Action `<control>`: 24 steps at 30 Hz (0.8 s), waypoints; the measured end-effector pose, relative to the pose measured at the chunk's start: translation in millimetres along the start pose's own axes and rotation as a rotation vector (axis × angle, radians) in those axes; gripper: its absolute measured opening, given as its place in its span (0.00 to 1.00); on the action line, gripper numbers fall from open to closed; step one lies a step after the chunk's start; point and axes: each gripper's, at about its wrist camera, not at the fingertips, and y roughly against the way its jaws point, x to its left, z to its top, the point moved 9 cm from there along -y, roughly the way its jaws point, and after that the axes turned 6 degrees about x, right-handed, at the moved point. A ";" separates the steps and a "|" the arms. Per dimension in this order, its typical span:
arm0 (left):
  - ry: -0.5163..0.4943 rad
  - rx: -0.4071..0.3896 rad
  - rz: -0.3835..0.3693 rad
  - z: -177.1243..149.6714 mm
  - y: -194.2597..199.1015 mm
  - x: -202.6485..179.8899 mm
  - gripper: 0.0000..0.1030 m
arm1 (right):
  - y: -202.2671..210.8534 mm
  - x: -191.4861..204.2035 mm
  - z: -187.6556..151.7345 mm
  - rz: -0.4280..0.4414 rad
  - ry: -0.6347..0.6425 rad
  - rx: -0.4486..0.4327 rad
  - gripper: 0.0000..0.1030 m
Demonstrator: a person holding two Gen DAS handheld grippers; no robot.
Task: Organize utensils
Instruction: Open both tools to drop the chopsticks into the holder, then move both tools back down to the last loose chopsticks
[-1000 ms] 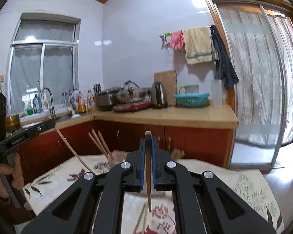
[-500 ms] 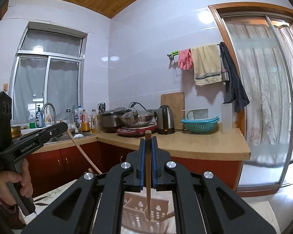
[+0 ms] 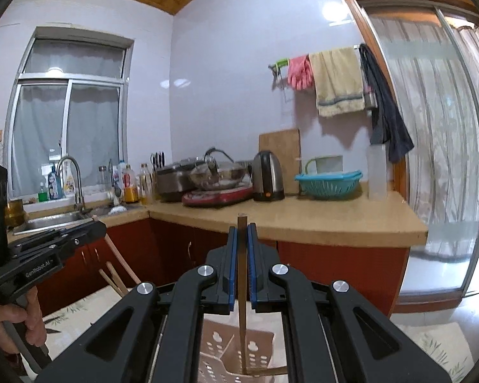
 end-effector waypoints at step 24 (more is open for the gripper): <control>0.027 0.052 0.004 -46.5 52.4 -19.7 0.48 | 58.2 7.6 -64.0 -0.058 0.002 0.127 0.29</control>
